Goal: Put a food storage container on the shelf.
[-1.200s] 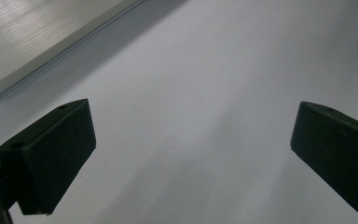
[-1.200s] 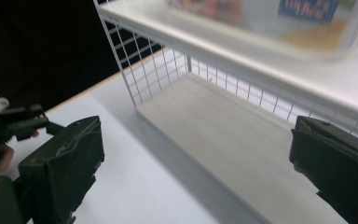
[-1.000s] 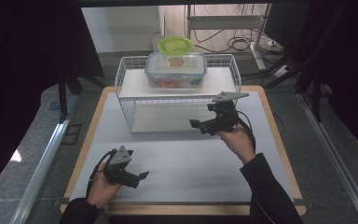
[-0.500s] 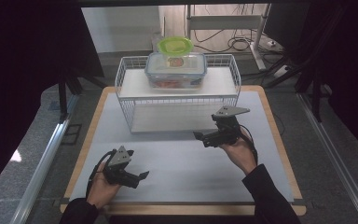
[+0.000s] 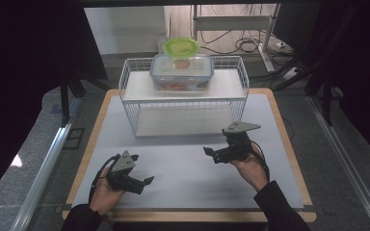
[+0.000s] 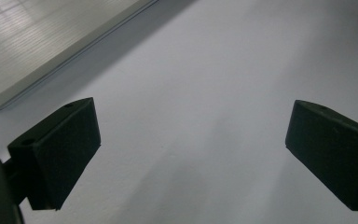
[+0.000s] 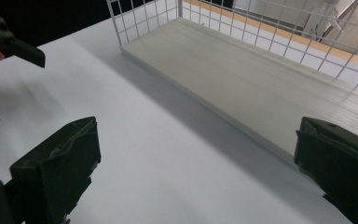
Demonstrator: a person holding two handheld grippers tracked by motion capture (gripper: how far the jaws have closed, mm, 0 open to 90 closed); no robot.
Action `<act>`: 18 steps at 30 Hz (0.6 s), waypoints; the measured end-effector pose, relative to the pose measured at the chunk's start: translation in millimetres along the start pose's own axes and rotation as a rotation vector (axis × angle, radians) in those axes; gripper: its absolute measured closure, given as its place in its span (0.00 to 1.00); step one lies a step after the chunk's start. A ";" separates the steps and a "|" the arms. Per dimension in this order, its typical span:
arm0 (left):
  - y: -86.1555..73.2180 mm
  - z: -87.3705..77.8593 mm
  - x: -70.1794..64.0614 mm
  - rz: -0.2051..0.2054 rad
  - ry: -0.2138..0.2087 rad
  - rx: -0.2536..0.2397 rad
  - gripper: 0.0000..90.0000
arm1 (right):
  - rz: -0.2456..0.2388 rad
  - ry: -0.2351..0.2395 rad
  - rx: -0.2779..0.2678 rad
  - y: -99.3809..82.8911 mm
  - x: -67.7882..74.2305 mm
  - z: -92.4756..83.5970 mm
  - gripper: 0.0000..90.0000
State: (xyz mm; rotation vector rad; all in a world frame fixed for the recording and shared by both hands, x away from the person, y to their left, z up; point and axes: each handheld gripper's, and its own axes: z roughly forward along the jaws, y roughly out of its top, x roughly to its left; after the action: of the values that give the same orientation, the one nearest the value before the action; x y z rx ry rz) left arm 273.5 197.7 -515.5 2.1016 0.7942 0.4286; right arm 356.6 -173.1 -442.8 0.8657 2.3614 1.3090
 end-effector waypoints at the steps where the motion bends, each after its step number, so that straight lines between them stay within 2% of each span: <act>1: -0.1 0.2 0.1 -0.001 0.000 0.001 0.03 | 0.001 -0.004 0.002 -2.9 -0.2 -0.4 0.00; 14: -0.6 1.3 0.9 -0.008 0.009 0.006 0.01 | 0.014 -0.040 0.018 -36.5 -1.8 -8.2 0.00; 18: -0.7 1.7 1.0 -0.008 0.010 0.007 0.01 | 0.001 -0.064 0.029 -46.5 -1.7 -9.9 0.00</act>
State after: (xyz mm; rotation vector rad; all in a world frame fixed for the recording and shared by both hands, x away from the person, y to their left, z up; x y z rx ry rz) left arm 274.9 197.7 -517.1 2.1034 0.8101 0.4328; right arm 336.1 -199.3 -476.8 0.9043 2.3365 1.2314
